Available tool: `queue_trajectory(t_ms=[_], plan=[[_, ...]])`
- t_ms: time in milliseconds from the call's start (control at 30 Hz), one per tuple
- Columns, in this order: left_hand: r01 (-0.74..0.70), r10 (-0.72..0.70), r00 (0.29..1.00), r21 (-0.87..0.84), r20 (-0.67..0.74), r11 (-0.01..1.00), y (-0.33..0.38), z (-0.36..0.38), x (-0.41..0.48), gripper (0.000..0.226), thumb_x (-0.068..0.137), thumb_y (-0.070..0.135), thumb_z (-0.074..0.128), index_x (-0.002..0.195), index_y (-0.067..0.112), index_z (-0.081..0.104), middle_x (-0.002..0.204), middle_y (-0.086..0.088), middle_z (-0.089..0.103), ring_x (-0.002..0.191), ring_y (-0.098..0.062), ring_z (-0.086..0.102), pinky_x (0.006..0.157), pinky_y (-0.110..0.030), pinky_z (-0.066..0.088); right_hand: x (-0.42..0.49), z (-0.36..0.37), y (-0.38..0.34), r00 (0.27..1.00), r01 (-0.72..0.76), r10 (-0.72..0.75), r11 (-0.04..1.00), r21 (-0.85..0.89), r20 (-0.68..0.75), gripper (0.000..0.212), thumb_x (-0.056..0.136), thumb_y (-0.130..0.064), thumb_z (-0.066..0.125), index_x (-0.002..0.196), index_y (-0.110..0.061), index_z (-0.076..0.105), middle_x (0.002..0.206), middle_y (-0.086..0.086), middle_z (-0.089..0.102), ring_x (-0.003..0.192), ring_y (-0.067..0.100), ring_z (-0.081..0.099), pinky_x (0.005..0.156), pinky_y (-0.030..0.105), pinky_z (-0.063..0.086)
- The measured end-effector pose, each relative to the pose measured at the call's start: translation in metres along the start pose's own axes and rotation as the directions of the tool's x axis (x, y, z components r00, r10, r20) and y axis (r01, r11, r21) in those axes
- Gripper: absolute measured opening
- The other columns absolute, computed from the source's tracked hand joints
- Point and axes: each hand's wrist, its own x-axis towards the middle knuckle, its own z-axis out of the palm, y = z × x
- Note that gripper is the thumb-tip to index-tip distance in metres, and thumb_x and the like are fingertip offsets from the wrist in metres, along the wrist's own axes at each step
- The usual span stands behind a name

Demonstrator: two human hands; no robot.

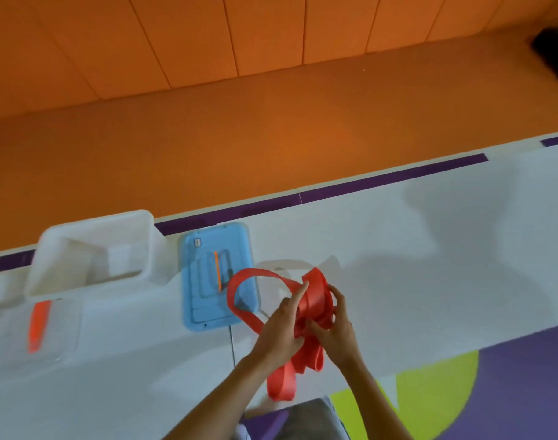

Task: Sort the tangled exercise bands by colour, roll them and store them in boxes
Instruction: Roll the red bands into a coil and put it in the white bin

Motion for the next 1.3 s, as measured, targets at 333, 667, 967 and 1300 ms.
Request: queue_trajectory(t_ms=[333,667,967,1300], plan=[[-0.298,0.246,0.924,-0.149,-0.292,0.943,-0.019,-0.102,-0.056,0.094,0.096,0.002,0.071,0.159,0.054,0.024,0.147,0.040,0.039,0.136,0.013,0.044,0.114,-0.038,0.050,-0.058,0.074,-0.121,0.926,0.312,-0.308,0.950,-0.015,-0.218,0.087,0.074,-0.032,0.078,0.142,-0.061,0.032,0.118,-0.015,0.067,0.095,0.010,0.075,0.075,0.042,0.066],[-0.440,0.277,0.822,-0.246,-0.497,0.864,-0.034,-0.211,-0.145,0.094,0.094,0.000,0.073,0.155,0.057,0.030,0.149,0.043,0.039,0.141,0.000,0.050,0.113,-0.038,0.053,-0.115,0.141,-0.221,0.844,0.508,-0.525,0.849,-0.147,-0.113,0.092,0.078,-0.035,0.082,0.151,-0.056,0.029,0.123,-0.021,0.062,0.105,0.011,0.070,0.083,0.044,0.063],[-0.215,0.019,0.864,-0.335,-0.503,0.917,-0.126,-0.233,-0.219,0.106,0.084,0.002,0.079,0.159,0.055,0.025,0.147,0.040,0.041,0.130,0.005,0.056,0.095,-0.013,0.054,-0.123,0.229,-0.210,0.849,0.490,-0.469,0.871,-0.032,0.243,0.093,0.075,-0.059,0.085,0.148,-0.064,0.029,0.121,-0.036,0.059,0.109,-0.007,0.063,0.091,0.026,0.057],[0.125,-0.318,0.851,-0.426,-0.419,0.896,-0.236,-0.215,-0.258,0.085,0.100,0.006,0.068,0.162,0.038,0.020,0.152,0.013,0.053,0.132,-0.001,0.061,0.113,-0.032,0.051,-0.093,0.315,-0.130,0.889,0.237,-0.163,0.964,-0.125,0.427,0.088,0.086,-0.032,0.086,0.150,-0.053,0.029,0.118,-0.008,0.067,0.104,0.010,0.070,0.075,0.019,0.057]])
